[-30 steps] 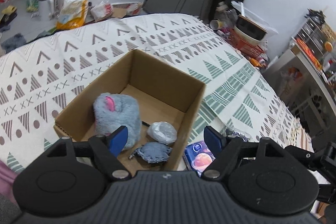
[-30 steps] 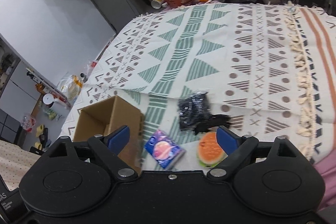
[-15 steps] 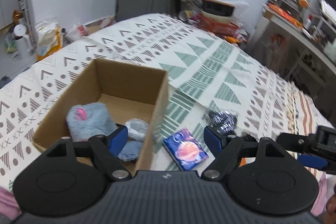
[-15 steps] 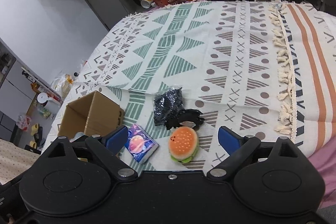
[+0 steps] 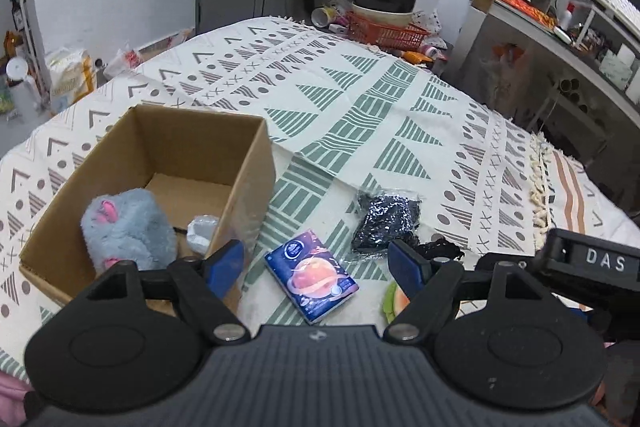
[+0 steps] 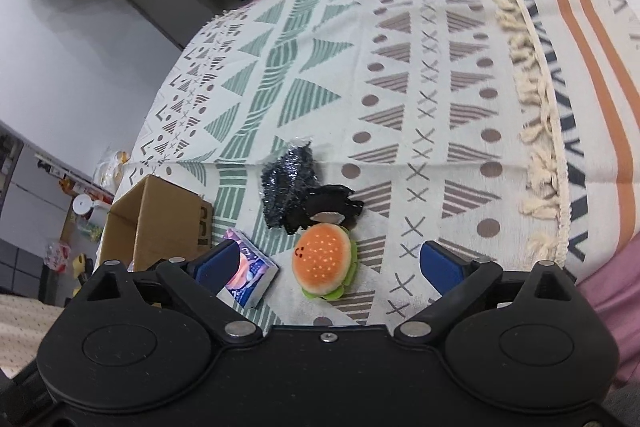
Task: Organize soft objects
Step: 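Reach the right tool to the burger plush and close on it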
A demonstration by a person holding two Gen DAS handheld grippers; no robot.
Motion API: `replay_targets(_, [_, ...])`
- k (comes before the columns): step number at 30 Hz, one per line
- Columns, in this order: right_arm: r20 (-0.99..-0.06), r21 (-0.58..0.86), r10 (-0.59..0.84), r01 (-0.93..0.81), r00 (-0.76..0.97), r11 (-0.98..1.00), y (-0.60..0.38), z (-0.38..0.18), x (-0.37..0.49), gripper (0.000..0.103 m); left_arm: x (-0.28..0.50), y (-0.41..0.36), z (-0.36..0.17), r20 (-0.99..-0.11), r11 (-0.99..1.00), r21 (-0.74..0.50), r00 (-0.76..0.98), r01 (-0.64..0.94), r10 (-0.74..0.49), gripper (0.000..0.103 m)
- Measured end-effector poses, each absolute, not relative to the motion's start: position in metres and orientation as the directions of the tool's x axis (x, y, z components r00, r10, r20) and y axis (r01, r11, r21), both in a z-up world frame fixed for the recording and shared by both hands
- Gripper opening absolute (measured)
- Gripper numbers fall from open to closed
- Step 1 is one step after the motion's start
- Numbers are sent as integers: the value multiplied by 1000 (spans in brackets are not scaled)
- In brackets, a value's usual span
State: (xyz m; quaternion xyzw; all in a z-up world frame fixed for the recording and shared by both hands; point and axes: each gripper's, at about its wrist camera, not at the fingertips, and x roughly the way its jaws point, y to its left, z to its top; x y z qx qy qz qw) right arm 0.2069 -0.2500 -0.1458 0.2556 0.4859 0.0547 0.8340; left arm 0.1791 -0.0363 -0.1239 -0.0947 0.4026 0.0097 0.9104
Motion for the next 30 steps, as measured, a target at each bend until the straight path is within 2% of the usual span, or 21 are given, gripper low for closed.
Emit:
replay_targets(6, [-785, 514, 367, 194, 499, 836, -256, -159, 213, 96, 189, -45, -141, -776, 975, -194, 625, -106, -87, 77])
replay_targets(11, [-787, 548, 404, 227, 466, 805, -262, -175, 221, 88, 198, -51, -154, -795, 971, -196, 602, -136, -76, 75])
replay_targets(19, [-772, 605, 489, 237, 406, 760, -260, -198, 235, 80, 214, -59, -176, -824, 959, -184, 565, -213, -33, 74])
replay_targets(24, [-773, 614, 508, 249, 380, 748, -260, -209, 242, 79, 220, -56, -187, -842, 916, -209, 540, -342, 9, 74])
replay_targets(30, [-765, 631, 538, 245, 353, 736, -260, -221, 251, 79, 229, -61, -198, -860, 909, -185, 510, -374, 35, 74])
